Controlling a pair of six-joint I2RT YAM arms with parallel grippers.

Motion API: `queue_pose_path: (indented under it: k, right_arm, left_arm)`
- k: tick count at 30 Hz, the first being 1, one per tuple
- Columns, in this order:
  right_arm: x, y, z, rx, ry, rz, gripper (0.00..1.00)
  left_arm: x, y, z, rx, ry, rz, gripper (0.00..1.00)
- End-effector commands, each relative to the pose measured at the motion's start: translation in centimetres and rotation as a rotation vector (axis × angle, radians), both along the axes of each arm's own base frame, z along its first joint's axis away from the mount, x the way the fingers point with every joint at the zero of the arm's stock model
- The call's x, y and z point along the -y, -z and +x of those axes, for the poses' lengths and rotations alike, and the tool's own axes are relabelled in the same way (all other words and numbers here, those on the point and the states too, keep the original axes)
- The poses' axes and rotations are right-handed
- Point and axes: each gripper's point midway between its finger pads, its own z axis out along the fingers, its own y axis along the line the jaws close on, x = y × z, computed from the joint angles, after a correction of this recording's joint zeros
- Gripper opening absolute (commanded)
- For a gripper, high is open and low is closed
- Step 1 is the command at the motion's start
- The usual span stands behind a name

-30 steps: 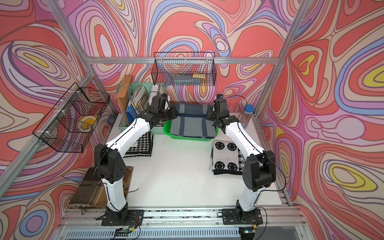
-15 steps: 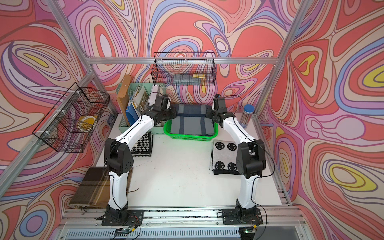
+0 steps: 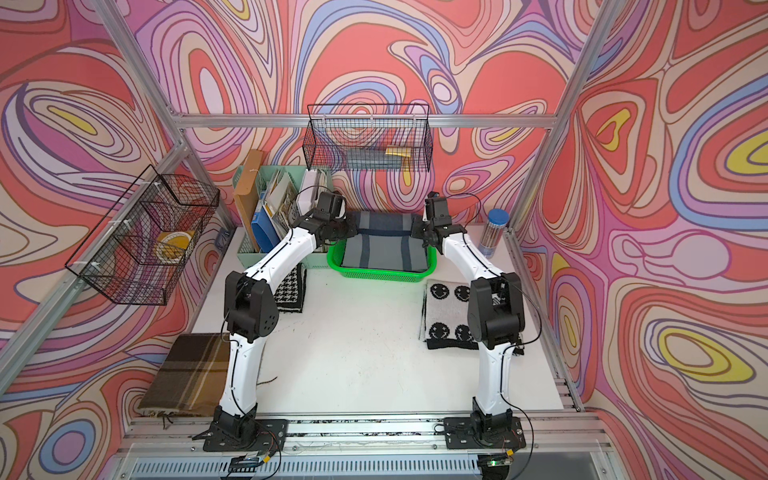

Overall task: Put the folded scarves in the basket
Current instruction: Place the scarf in the basket, then move the scarf to the center of the board.

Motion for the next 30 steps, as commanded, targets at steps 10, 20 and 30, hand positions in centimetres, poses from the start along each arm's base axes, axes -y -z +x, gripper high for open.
queue_pose_path:
  k: [10, 20, 30]
  right_arm:
    - [1.1, -0.7, 2.0, 0.009, 0.045, -0.007, 0.66]
    - [2.2, -7.3, -3.0, 0.091, 0.062, 0.015, 0.69]
    - [4.5, -9.2, -13.7, 0.132, 0.116, 0.072, 0.68]
  left_arm:
    - [-0.1, -0.3, 1.2, -0.016, 0.021, 0.017, 0.99]
    - [2.4, -9.4, -3.4, 0.109, 0.081, -0.095, 0.99]
    - [5.6, -10.5, -12.0, 0.122, 0.146, -0.139, 0.98]
